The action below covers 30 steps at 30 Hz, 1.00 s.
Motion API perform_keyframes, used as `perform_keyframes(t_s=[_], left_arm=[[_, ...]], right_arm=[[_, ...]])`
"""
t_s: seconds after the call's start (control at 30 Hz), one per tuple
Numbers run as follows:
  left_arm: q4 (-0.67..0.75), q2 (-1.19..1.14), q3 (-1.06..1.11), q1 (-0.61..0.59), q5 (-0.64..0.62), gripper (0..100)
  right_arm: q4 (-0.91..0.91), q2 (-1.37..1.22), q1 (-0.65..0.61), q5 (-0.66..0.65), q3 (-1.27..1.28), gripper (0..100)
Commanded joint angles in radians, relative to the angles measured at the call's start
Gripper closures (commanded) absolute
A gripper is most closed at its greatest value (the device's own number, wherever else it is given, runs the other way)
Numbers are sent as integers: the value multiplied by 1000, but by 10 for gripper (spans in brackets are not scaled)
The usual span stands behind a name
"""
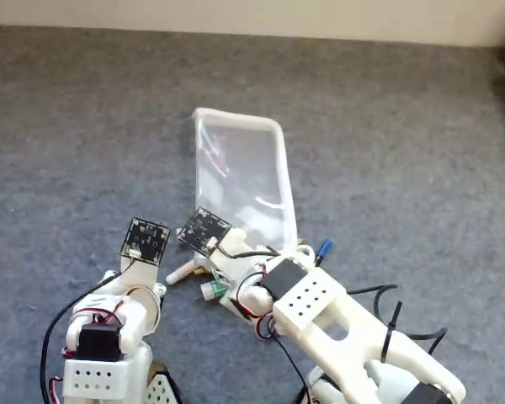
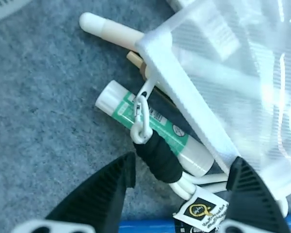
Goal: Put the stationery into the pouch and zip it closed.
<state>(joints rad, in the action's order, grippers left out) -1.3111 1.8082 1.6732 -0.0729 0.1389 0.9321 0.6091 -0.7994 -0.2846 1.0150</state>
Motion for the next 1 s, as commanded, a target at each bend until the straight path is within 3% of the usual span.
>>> perform_keyframes(t_s=[0.0,0.13,0.47,0.7,0.97], left_arm=[[-9,5,22,13,-8,993],[-9,5,22,13,-8,993],[-9,5,22,13,-8,993],[-9,5,22,13,-8,993],[-9,5,22,13,-8,993]], right_arm=[[-38,-1,-13,-12,-16,709],[-125,-1,-12,-12,68,710],[-102,10,-10,-11,102,711],[-50,4,-10,-9,94,797],[-51,8,-10,-6,96,803]])
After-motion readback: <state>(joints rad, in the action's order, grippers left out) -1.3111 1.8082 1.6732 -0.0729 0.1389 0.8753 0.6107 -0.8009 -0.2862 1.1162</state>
